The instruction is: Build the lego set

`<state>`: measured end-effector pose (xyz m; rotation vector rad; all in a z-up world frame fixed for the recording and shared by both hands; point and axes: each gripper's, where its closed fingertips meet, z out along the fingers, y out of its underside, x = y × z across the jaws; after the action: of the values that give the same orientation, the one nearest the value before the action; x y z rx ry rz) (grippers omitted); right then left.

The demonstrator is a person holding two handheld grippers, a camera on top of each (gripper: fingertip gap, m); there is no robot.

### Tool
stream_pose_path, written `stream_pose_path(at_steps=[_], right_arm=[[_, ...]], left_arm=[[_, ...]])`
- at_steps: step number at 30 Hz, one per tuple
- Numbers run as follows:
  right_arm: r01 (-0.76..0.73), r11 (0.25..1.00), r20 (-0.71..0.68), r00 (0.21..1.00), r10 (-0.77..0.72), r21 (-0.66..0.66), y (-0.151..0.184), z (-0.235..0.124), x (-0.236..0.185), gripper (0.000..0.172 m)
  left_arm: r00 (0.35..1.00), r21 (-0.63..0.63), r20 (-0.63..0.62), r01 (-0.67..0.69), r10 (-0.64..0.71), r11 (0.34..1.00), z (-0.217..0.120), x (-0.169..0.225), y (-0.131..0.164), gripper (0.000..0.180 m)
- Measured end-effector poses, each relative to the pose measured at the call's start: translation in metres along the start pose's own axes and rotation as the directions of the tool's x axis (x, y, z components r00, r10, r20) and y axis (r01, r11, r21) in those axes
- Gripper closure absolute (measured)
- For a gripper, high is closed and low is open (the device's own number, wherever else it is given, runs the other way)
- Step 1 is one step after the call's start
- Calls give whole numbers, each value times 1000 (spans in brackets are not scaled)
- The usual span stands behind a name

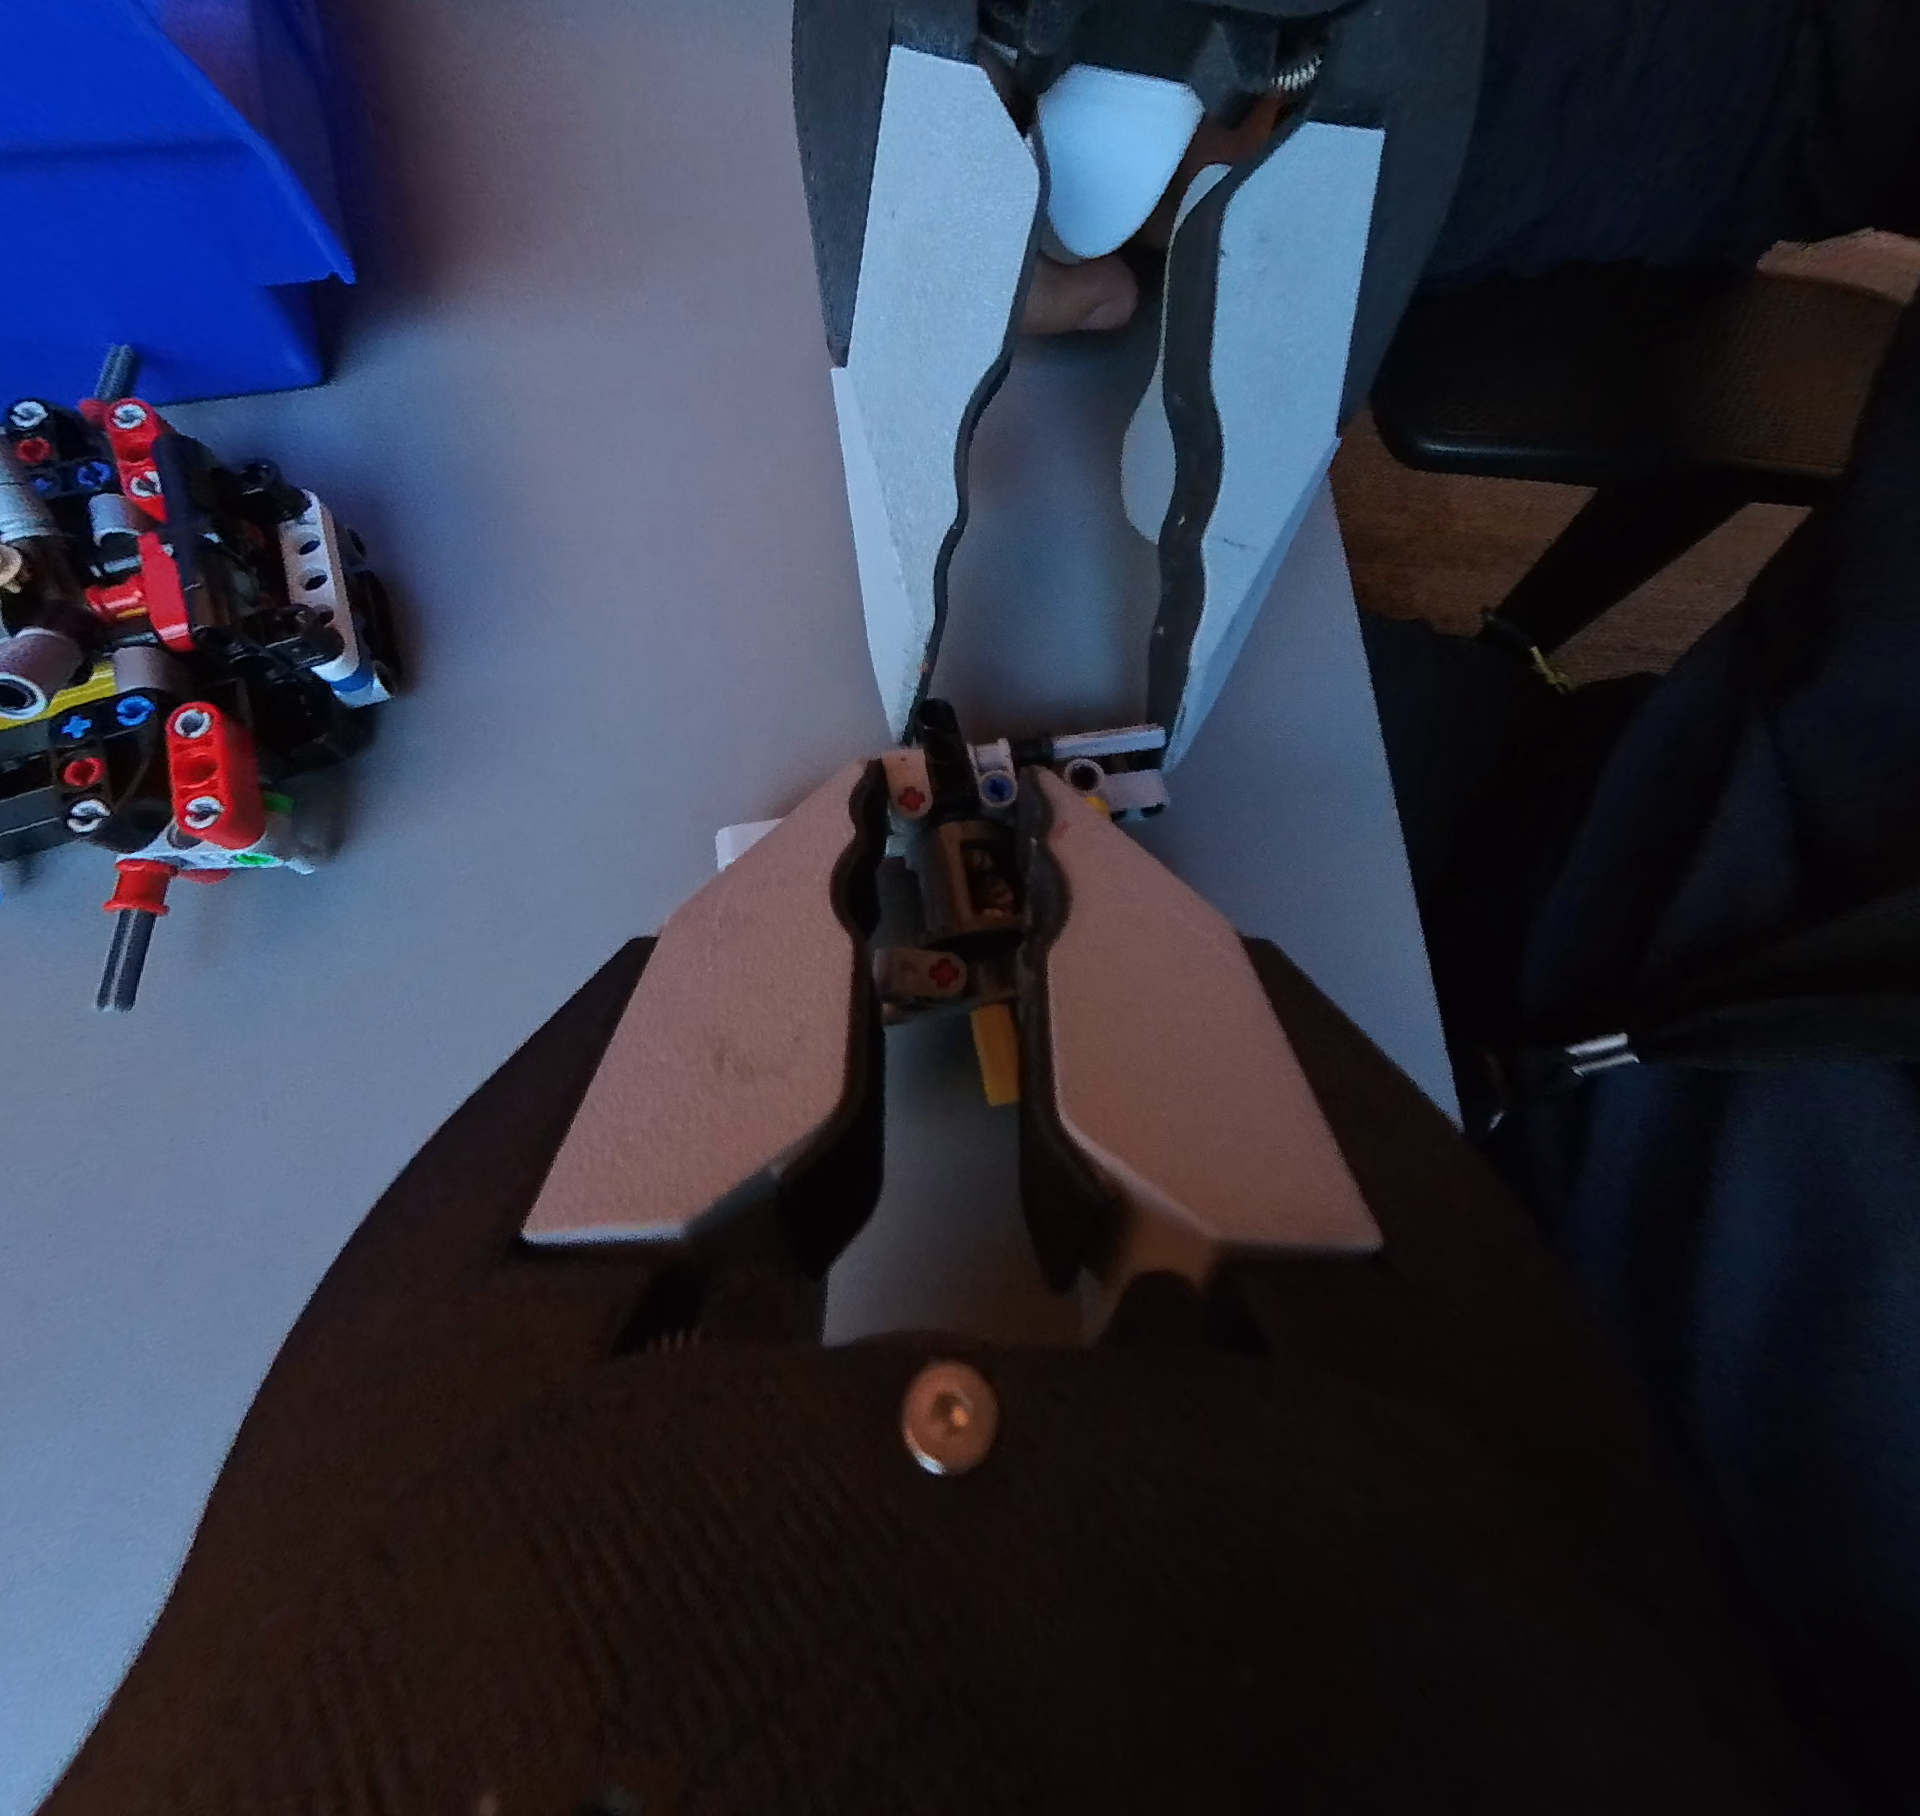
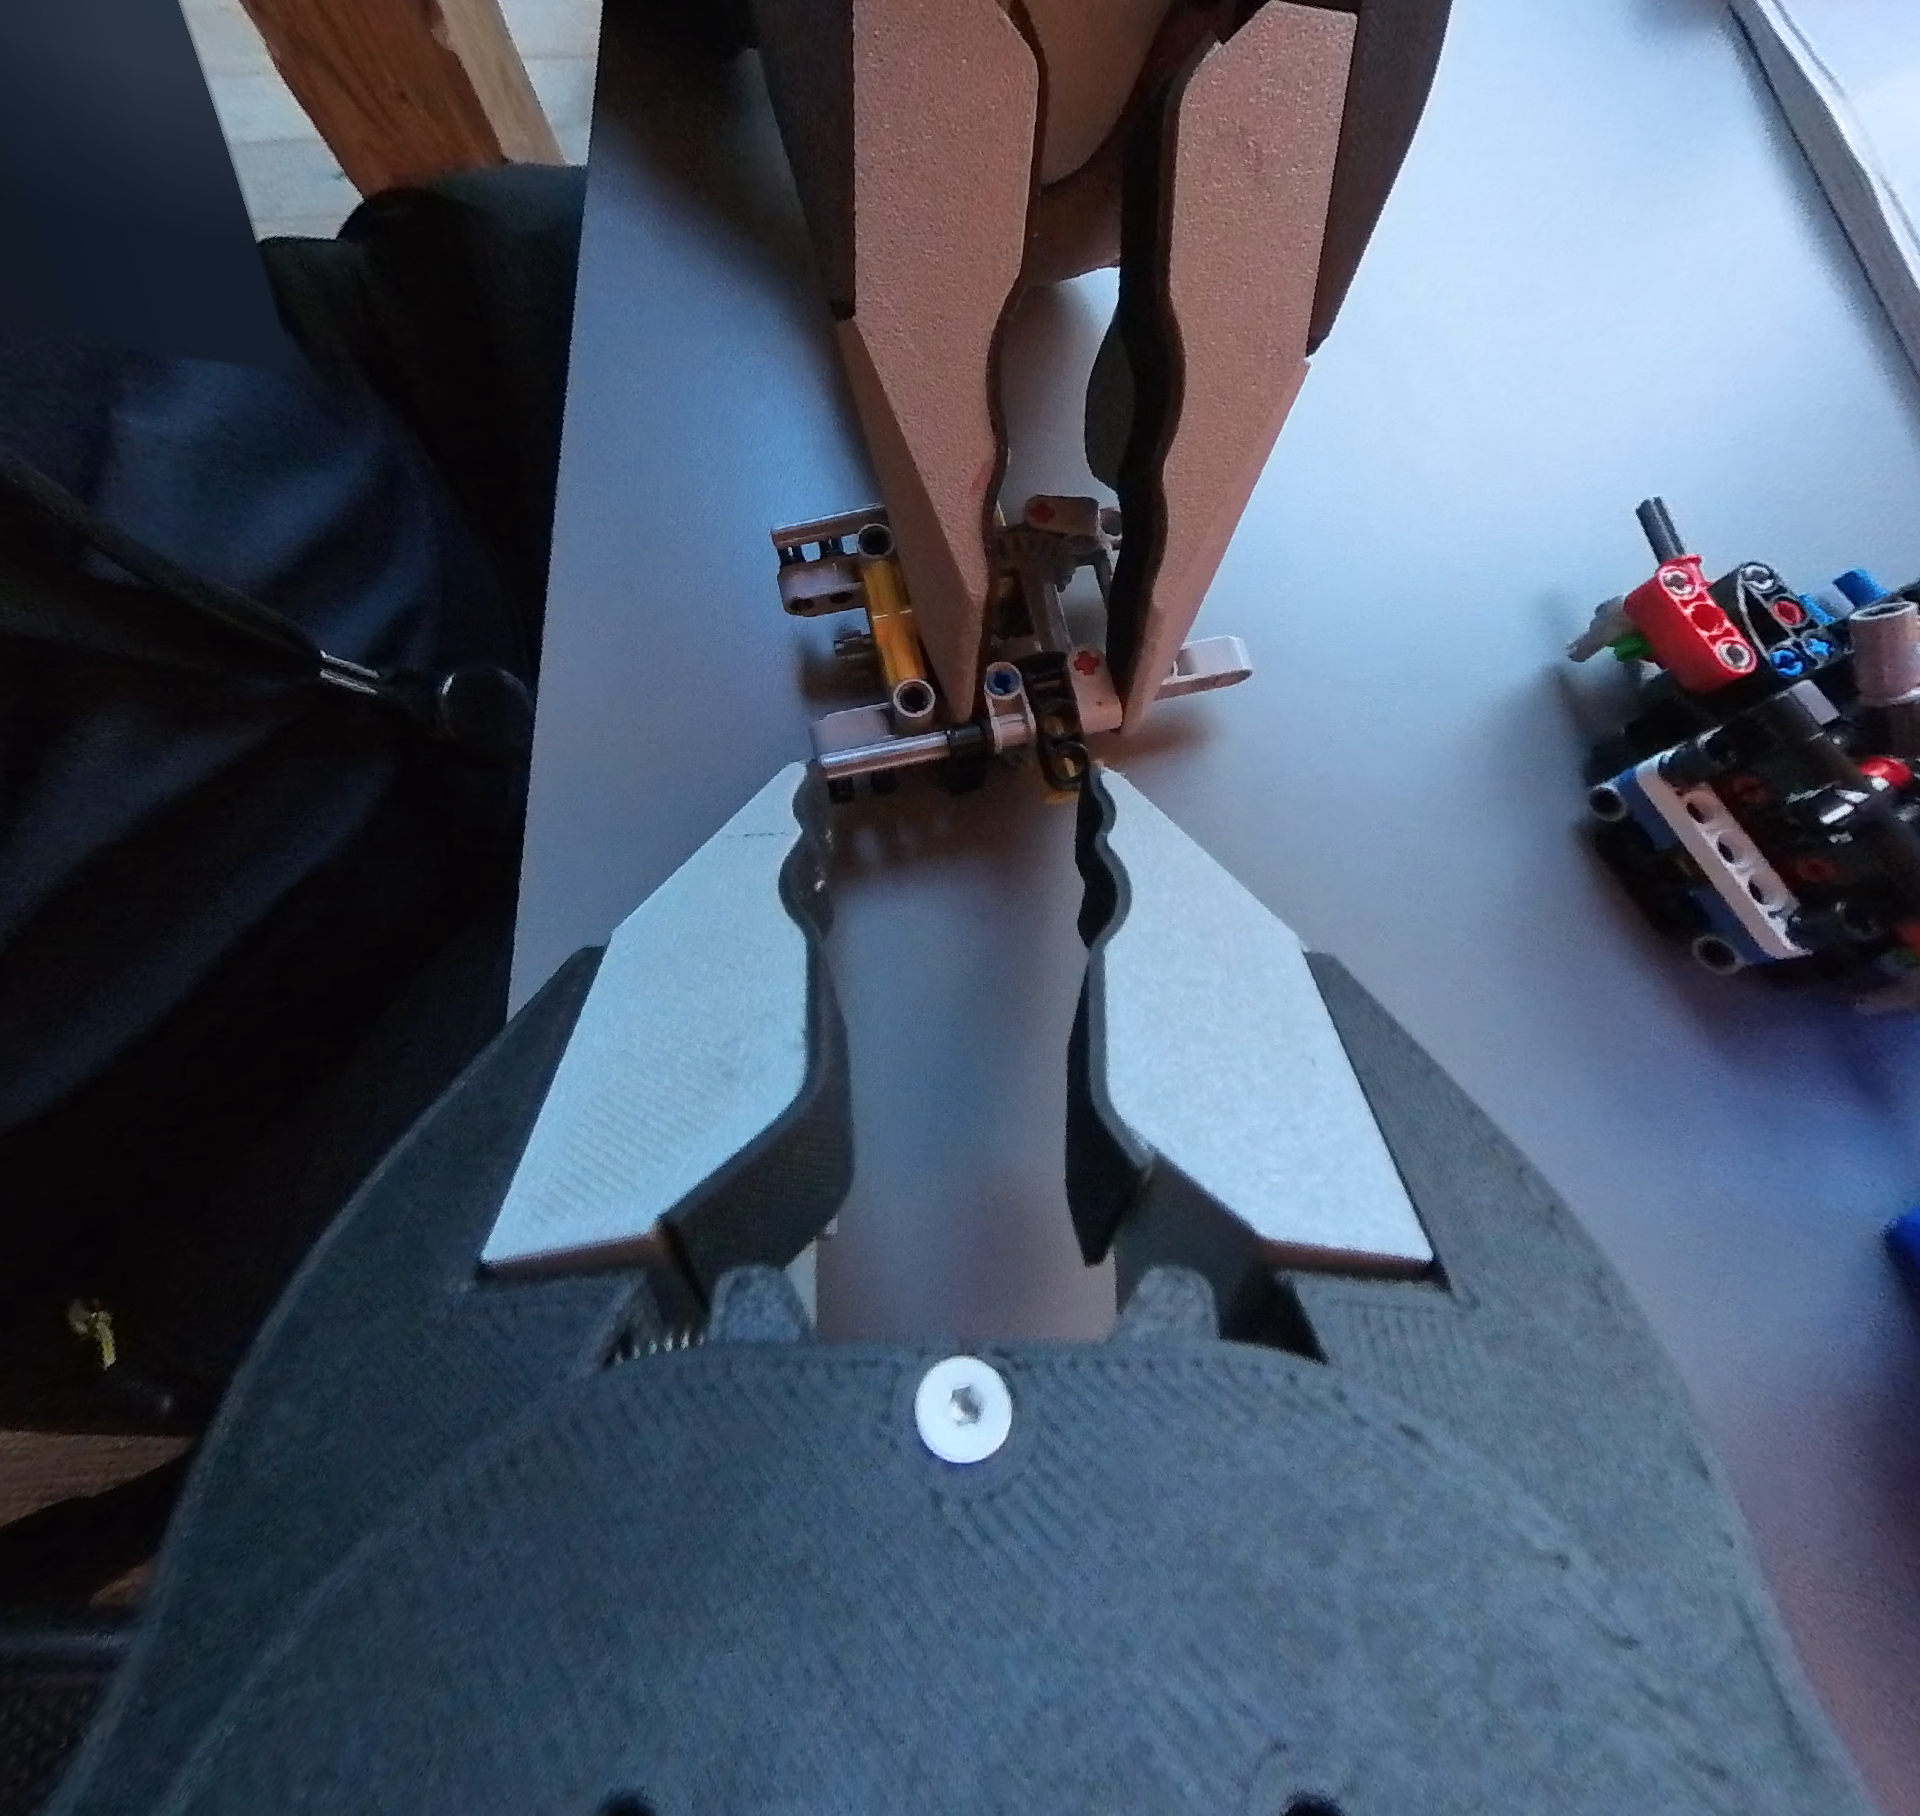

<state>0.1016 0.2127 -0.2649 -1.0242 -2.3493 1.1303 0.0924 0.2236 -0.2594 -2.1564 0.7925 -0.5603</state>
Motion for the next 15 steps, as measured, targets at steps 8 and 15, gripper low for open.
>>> stream_pose_path(at_steps=[8, 15], right_arm=[[8, 1000, -5, 1000, -8, -11, 0, 2, 0, 128], [-15, 1000, -2, 1000, 15, 4, -3, 4, 0, 126]], left_arm=[[1000, 2, 20, -1, 0, 1000, -2, 0, 1, 158], [1000, 12, 17, 13, -13, 1000, -4, -1, 2, 158]])
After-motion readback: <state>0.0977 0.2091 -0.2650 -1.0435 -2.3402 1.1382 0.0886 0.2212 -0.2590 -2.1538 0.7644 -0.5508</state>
